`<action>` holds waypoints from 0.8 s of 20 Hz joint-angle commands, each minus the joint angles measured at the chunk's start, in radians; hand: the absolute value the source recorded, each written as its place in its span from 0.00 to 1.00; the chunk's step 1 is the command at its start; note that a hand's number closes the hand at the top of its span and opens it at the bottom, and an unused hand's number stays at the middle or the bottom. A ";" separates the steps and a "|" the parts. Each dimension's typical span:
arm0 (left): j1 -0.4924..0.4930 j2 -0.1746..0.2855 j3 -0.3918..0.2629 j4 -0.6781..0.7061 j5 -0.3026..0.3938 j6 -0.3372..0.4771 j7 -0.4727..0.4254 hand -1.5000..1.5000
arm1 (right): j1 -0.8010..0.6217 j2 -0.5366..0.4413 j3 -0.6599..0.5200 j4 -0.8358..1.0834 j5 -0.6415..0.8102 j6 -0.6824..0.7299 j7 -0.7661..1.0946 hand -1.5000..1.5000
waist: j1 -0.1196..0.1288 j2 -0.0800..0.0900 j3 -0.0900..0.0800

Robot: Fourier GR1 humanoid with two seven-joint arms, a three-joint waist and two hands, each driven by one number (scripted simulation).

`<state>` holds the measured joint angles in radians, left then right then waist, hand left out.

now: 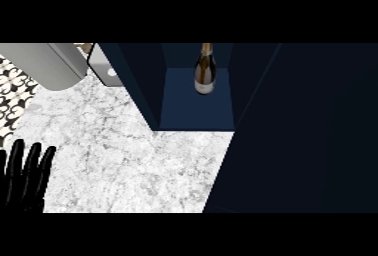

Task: Pick up the wine, place it into the cabinet and close the cabinet

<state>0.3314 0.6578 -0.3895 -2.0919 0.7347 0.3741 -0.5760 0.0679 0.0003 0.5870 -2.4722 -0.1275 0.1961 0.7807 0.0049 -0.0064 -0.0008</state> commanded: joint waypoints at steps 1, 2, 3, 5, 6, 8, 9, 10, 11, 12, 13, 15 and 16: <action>0.008 0.048 0.147 0.033 0.108 -0.088 0.032 0.00 | 0.028 0.000 0.194 -0.113 0.076 -0.040 -0.001 1.00 | -0.009 -0.002 -0.001; 0.044 0.070 0.164 0.008 0.097 -0.095 0.034 0.00 | 0.032 -0.004 0.185 -0.110 0.075 -0.016 0.010 1.00 | -0.003 -0.001 0.000; 0.058 0.048 0.148 0.043 0.077 -0.116 -0.001 0.00 | 0.072 0.000 0.275 -0.116 0.132 -0.053 0.001 1.00 | -0.009 -0.003 -0.001; 0.073 0.048 0.162 0.063 0.063 -0.152 -0.009 0.00 | 0.002 0.000 0.253 -0.084 0.121 -0.075 0.001 1.00 | -0.001 0.001 0.000; 0.080 0.075 0.189 0.028 0.091 -0.163 0.007 0.00 | -0.037 0.000 0.335 -0.131 0.185 -0.163 0.072 1.00 | -0.002 -0.004 -0.002; 0.104 0.090 0.235 0.045 0.134 -0.218 0.013 0.00 | -0.034 -0.001 0.368 -0.069 0.199 -0.188 0.014 1.00 | 0.000 -0.004 -0.002; 0.103 0.116 0.269 0.052 0.160 -0.239 0.029 0.00 | -0.091 -0.002 0.366 -0.031 0.178 -0.235 0.019 1.00 | 0.009 -0.004 -0.003; 0.034 0.103 0.263 0.065 0.162 -0.206 0.065 0.00 | -0.049 -0.002 0.411 0.015 0.215 -0.239 -0.065 1.00 | -0.012 -0.003 -0.002; 0.082 0.091 0.244 0.052 0.143 -0.221 0.040 0.00 | -0.095 -0.003 0.403 0.014 0.212 -0.277 -0.049 1.00 | 0.001 -0.004 -0.003; 0.127 0.097 0.256 0.047 0.118 -0.245 0.009 0.00 | -0.085 -0.003 0.395 0.010 0.218 -0.277 -0.047 1.00 | 0.008 -0.005 -0.002; 0.072 0.107 0.291 0.069 0.169 -0.239 0.051 0.00 | -0.100 -0.003 0.414 0.025 0.240 -0.306 -0.078 1.00 | -0.003 -0.005 -0.003; 0.051 0.102 0.289 0.118 0.154 -0.260 0.046 0.00 | -0.140 -0.004 0.408 0.036 0.256 -0.337 -0.065 1.00 | -0.006 -0.003 -0.004; 0.075 0.121 0.298 0.086 0.179 -0.281 0.065 0.00 | -0.137 -0.004 0.422 0.039 0.265 -0.335 -0.079 1.00 | 0.000 -0.007 -0.004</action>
<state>0.4018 0.7596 -0.1220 -2.0201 0.8845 0.1399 -0.5312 0.0180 -0.0691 0.7825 -2.4535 0.0312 -0.0804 0.7026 0.0027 -0.0110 -0.0036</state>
